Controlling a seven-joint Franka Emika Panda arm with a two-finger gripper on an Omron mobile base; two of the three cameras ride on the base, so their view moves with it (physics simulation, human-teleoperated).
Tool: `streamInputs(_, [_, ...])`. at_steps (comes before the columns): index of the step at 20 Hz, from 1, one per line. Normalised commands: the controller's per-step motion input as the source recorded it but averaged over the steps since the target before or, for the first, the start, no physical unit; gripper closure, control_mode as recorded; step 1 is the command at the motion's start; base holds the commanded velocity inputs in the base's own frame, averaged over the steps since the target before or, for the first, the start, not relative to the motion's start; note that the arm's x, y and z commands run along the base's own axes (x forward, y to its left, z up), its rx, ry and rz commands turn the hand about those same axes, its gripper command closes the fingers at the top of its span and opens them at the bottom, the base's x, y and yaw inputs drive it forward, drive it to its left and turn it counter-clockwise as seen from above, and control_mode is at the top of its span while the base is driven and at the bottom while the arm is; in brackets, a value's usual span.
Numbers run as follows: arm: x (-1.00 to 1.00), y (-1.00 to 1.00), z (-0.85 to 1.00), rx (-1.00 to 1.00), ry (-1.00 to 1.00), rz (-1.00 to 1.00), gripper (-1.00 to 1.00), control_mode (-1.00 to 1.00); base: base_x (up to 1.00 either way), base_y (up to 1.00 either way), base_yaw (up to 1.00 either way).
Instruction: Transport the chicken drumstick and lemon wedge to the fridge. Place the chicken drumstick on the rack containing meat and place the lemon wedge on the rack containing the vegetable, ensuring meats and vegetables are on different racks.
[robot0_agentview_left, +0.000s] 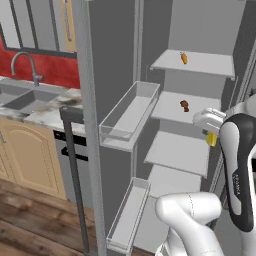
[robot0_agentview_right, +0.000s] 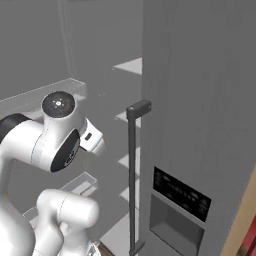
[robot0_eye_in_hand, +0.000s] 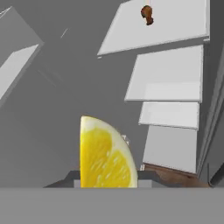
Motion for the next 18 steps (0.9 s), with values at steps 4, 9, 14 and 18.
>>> streamInputs(4, [0.00,0.00,0.00,0.00,0.00,0.00,1.00,1.00,0.83,0.00,0.02])
streamInputs(9, [0.00,0.00,0.00,0.00,0.00,0.00,1.00,1.00,0.31,0.00,0.01])
streamInputs(14, [0.00,0.00,0.00,0.00,0.00,0.00,1.00,1.00,0.01,0.00,0.00])
streamInputs(18, [0.00,0.00,0.00,0.00,0.00,0.00,1.00,1.00,0.00,0.00,0.00])
